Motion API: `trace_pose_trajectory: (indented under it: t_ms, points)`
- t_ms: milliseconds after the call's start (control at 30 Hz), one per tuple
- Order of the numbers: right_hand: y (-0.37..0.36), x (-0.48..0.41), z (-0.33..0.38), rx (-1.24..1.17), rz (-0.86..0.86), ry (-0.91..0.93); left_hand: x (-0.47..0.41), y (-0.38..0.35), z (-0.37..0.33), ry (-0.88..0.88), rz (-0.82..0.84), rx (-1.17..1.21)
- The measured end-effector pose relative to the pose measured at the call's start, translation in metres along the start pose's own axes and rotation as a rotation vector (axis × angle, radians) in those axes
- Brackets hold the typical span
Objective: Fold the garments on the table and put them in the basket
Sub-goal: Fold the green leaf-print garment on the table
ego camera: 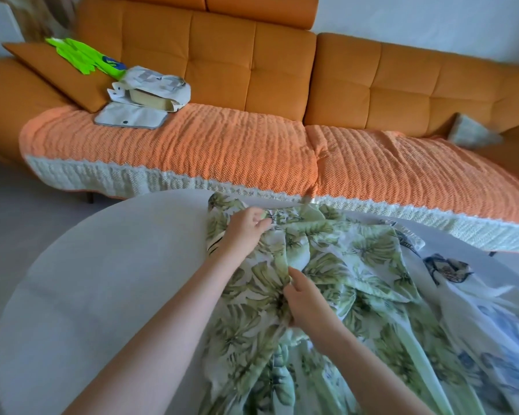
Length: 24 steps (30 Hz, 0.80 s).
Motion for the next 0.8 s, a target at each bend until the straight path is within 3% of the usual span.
trace_pose_trajectory:
  t_ms: [133,200,267,333,400,500,567,700,800]
  points:
    - [0.002,-0.006,-0.009,0.123,-0.016,0.022,0.025,0.016,0.009,-0.244,-0.154,-0.377]
    - [0.0,-0.004,-0.007,0.188,-0.003,0.051,0.035,0.003,0.029,-0.217,0.046,-0.523]
    - [0.003,-0.001,0.002,0.376,-0.105,0.16,0.045,-0.019,0.057,-0.118,0.313,-0.637]
    - [0.008,0.003,0.021,0.657,-0.296,0.339,0.049,-0.026,0.071,-0.068,0.366,-0.619]
    - [0.001,0.003,0.039,0.793,-0.358,0.486,0.047,-0.027,0.071,-0.099,0.308,-0.614]
    - [-0.019,-0.021,0.03,1.083,-0.238,0.536,0.048,-0.031,0.074,-0.083,0.324,-0.682]
    - [-0.021,-0.039,0.006,1.228,-0.144,0.47,0.047,-0.031,0.076,-0.064,0.317,-0.706]
    - [-0.013,-0.053,-0.011,1.11,-0.032,0.382,0.046,-0.035,0.077,-0.057,0.352,-0.686]
    - [-0.014,-0.057,-0.008,1.108,0.015,0.368,0.054,-0.026,0.069,-0.044,0.291,-0.471]
Point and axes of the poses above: each hand's wrist, its own x-axis away from the middle knuckle, its own y-axis out of the back of the hand, z = x × y, the point moved 8 cm from there along -x, towards the middle knuckle, and after that the axes turned 8 degrees about -y, right-handed, at the moved point
